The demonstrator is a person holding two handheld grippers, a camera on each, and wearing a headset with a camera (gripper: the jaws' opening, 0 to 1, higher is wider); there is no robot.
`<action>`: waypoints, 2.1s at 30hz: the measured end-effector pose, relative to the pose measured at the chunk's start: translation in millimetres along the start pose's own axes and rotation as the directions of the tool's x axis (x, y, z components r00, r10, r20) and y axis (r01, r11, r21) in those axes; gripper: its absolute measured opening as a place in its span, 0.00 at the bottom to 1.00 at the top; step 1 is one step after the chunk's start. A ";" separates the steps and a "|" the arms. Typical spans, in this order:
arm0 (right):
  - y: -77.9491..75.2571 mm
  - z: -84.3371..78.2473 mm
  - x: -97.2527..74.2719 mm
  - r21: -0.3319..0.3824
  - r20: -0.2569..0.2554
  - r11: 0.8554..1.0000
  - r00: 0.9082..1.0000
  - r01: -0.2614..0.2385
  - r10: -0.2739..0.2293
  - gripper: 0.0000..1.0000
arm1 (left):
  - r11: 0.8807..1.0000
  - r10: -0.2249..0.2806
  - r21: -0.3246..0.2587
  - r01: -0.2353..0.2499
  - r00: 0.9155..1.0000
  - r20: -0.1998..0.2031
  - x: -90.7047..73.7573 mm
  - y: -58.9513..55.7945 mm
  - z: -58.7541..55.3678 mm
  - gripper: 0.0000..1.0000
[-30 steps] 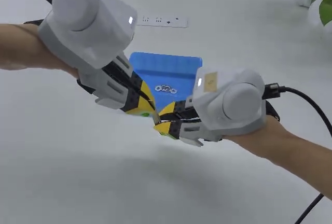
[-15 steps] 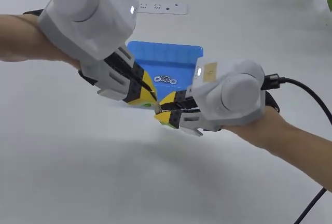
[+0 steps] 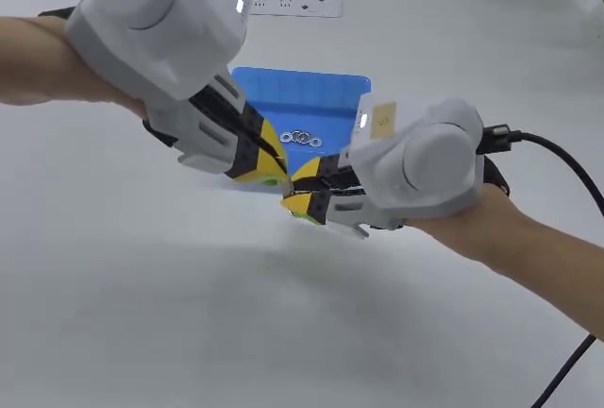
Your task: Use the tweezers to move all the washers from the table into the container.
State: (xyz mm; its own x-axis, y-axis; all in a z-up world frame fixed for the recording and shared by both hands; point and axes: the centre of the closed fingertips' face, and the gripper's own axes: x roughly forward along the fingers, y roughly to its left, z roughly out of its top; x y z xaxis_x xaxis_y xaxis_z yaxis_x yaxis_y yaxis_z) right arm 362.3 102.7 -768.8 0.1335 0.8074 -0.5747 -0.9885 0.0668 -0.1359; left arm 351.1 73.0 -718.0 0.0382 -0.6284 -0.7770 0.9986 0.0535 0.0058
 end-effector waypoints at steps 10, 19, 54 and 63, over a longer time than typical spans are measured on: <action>0.7 -0.8 0.2 0.012 -0.001 1.000 1.000 -0.003 0.004 0.11 | 1.000 -0.008 -0.011 0.008 1.000 -0.002 0.7 -1.6 0.1 0.07; 1.9 -1.6 -1.5 0.019 0.002 1.000 1.000 -0.005 0.005 0.11 | 1.000 -0.014 -0.017 0.014 1.000 -0.002 1.1 0.1 -0.3 0.07; 5.4 -5.0 -0.7 0.026 -0.004 1.000 1.000 -0.005 0.006 0.16 | 1.000 -0.021 0.011 0.022 0.999 -0.045 8.9 0.7 -8.1 0.08; 3.7 -4.7 0.9 0.025 -0.011 1.000 1.000 -0.002 0.002 0.11 | 1.000 -0.019 0.005 0.020 0.999 -0.041 9.0 5.8 -10.8 0.08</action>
State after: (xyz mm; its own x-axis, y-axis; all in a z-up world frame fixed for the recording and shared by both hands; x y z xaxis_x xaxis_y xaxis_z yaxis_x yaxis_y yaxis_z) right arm 359.1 100.9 -773.6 0.1322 0.8013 -0.5834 -0.9902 0.0800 -0.1145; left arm 356.9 76.1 -731.7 0.0173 -0.5970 -0.8020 0.9993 0.0372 -0.0061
